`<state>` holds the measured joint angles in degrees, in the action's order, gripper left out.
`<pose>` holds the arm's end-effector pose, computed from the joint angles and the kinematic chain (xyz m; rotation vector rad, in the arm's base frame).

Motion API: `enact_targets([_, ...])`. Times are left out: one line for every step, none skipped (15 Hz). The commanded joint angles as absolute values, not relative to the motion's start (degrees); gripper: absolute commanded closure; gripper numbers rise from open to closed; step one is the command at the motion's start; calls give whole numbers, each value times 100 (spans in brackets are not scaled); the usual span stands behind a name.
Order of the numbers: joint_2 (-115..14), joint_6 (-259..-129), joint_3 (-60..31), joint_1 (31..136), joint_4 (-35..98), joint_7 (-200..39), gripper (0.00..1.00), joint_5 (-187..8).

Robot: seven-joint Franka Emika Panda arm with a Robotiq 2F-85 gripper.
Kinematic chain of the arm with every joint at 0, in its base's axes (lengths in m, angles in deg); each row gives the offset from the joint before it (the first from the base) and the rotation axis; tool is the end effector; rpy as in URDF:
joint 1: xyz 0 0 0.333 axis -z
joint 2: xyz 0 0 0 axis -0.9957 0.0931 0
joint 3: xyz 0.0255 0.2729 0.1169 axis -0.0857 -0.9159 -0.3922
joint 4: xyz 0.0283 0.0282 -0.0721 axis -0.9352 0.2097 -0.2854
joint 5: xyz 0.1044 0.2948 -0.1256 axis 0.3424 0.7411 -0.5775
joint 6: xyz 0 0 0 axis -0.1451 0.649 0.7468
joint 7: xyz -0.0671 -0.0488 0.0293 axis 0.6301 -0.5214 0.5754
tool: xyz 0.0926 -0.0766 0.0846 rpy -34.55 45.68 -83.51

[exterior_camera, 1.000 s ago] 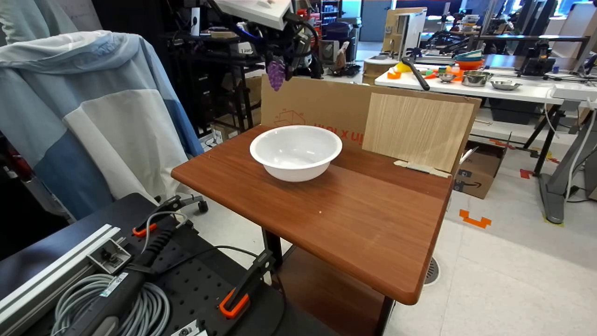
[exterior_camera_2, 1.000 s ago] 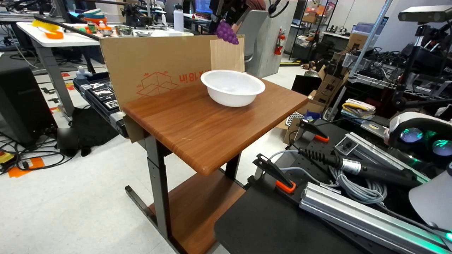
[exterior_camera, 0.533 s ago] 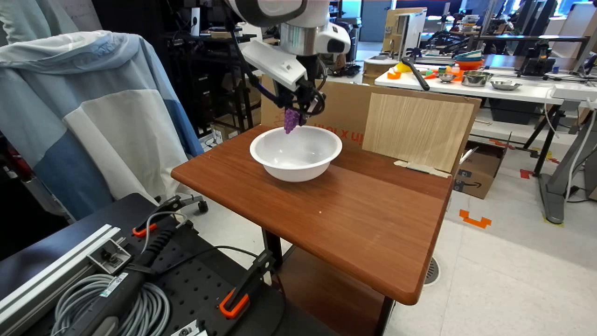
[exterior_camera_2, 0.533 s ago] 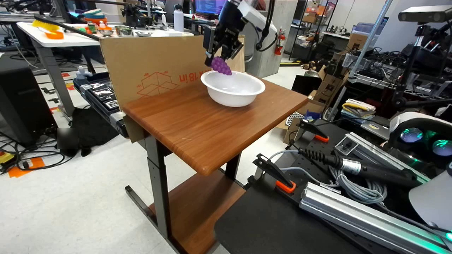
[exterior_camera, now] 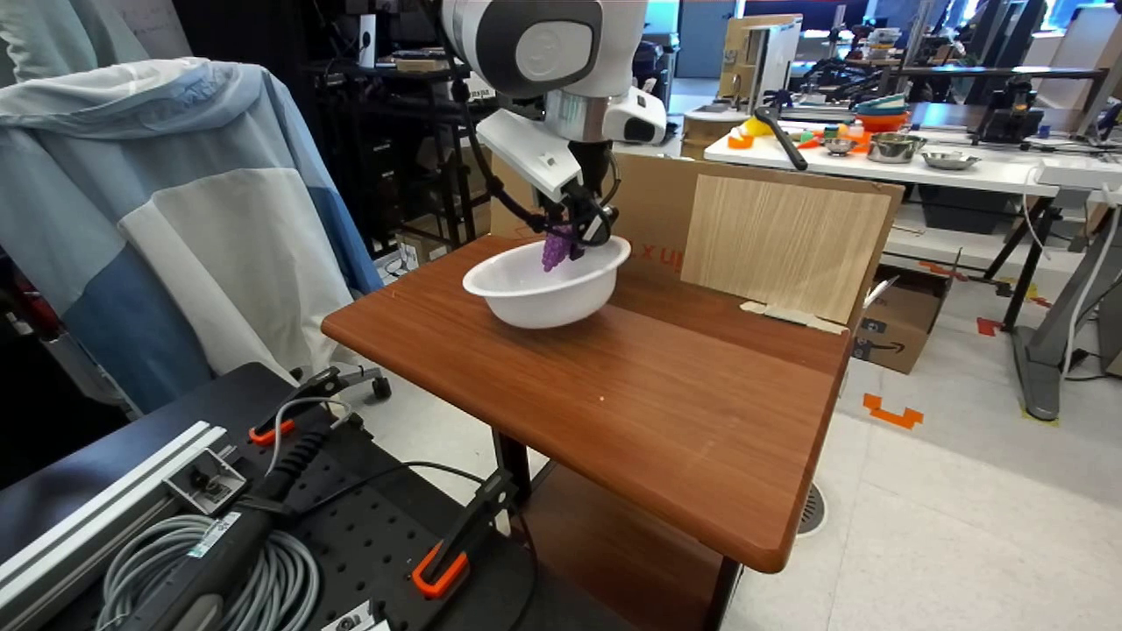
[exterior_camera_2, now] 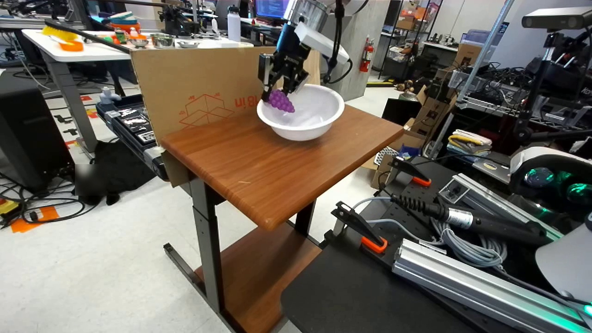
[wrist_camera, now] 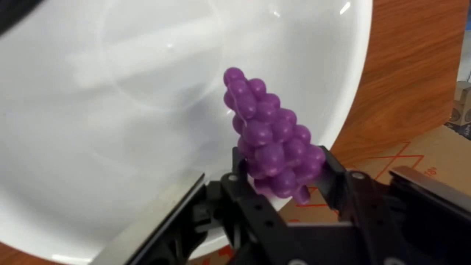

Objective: Pick up the grapefruit toy and put it in the white bowl

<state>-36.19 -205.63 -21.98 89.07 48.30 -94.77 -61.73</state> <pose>0.5982 -0.0027 0.2124 -2.8375 0.2864 -0.1694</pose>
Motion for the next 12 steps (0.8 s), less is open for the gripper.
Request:
enact_targets([-3829,-20545,-2308,9031,4872,-9371,21,-6253])
enact_targets([-3908,-20570,-2316,9037,4929,-9398,13,-6243])
enact_targets([-4000,-20589,-2316,9035,4999,-9414,7,-6244])
enact_targets([-4101,-20630,-2305,9021,5088,-9418,0,-6257])
enact_targets([-4216,-20672,-2314,9020,5180,-9454,0,-6246])
enact_targets([-4356,-20710,-2340,9030,5288,-9499,0,-6200])
enact_targets([-4589,-20667,-2403,9059,5457,-9593,0,-6122])
enact_targets([-4780,-20641,-2420,9048,5596,-9623,0,-6110])
enact_targets([-4998,-20605,-2420,9009,5766,-9545,0,-6088])
enact_targets([-4409,-20589,-2339,8968,5230,-9456,0,-6212])
enact_targets([-4592,-20583,-2349,8950,5368,-9463,0,-6199])
enact_targets([-4738,-20580,-2352,8936,5485,-9468,0,-6190])
